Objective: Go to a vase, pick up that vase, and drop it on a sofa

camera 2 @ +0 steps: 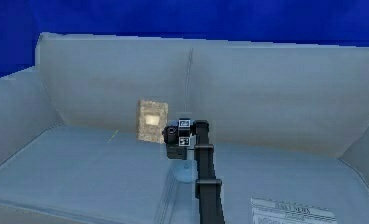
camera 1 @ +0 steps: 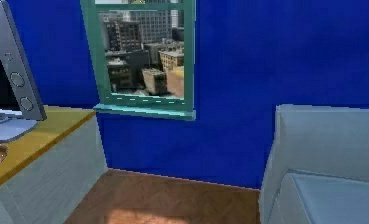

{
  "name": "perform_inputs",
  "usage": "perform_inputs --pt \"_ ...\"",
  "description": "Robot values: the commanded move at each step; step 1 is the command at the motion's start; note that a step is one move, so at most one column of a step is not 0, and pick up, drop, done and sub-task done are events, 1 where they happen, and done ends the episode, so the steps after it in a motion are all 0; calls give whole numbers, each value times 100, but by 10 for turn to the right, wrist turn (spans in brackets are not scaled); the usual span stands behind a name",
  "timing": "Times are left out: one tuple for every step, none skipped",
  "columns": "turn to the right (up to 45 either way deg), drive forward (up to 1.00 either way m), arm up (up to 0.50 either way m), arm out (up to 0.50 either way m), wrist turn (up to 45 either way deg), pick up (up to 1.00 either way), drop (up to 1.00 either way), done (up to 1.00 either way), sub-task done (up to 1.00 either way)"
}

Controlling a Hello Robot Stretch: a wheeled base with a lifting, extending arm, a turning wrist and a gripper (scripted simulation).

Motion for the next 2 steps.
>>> perform_inputs --pt "0 0 10 0 0 0 0 0 0" --pt "0 0 0 -8 0 0 0 0 0"
